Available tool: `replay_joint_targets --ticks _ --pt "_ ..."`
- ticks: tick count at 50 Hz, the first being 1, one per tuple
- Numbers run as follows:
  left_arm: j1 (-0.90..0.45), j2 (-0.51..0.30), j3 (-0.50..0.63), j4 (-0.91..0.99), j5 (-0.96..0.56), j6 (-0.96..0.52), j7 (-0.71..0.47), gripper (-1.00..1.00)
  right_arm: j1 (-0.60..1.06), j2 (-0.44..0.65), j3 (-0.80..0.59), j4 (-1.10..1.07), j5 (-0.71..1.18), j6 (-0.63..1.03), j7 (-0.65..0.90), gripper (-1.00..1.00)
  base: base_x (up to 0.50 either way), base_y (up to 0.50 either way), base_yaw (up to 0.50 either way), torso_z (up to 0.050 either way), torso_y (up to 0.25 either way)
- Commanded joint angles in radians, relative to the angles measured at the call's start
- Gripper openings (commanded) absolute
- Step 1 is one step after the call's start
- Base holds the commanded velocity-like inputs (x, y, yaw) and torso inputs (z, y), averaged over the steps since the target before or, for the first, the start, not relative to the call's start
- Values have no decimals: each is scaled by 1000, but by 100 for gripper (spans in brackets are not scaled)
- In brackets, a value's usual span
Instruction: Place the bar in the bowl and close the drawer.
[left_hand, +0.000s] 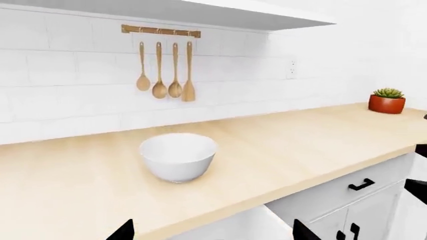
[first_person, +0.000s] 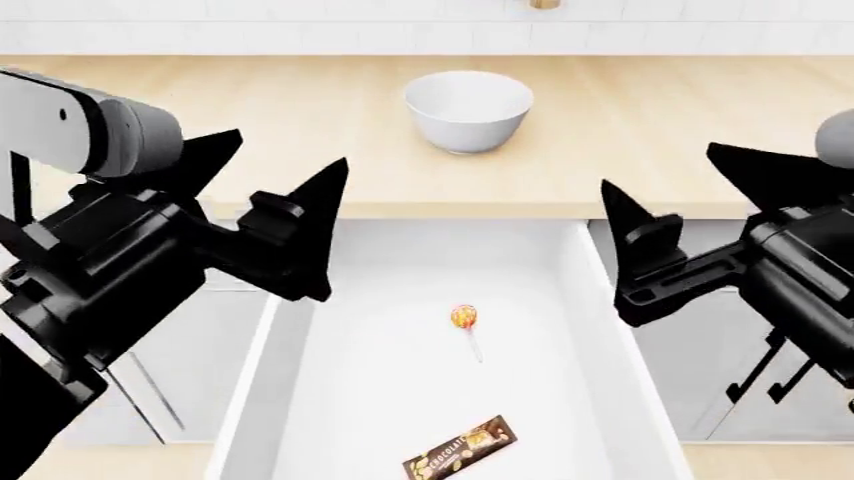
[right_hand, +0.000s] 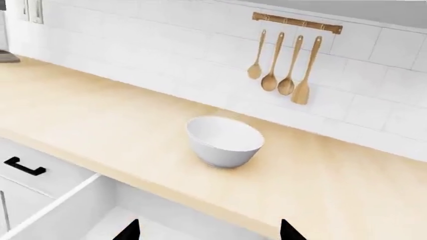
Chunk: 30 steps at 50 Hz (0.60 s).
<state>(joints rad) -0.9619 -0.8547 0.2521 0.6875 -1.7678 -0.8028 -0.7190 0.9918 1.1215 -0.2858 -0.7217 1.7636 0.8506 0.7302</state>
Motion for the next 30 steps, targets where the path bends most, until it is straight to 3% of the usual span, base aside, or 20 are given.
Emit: replay_joint_targets --ticks 1,8,17,30 --pt "-393 -1 120 -210 -268 -141 -27 100 479 -111 -205 293 173 331 -105 100 0 0 0 0 0" --pt "-446 13 149 -254 -298 -163 -30 100 572 -163 -288 410 210 414 -86 100 0 0 0 0 0" --pt "-451 28 165 -277 -289 -175 -8 100 598 -168 -299 420 223 435 -99 100 28 -11 0 0 0" --pt "-472 28 179 -294 -302 -184 -13 100 608 -157 -307 411 231 455 -117 100 493 -188 0 0 0"
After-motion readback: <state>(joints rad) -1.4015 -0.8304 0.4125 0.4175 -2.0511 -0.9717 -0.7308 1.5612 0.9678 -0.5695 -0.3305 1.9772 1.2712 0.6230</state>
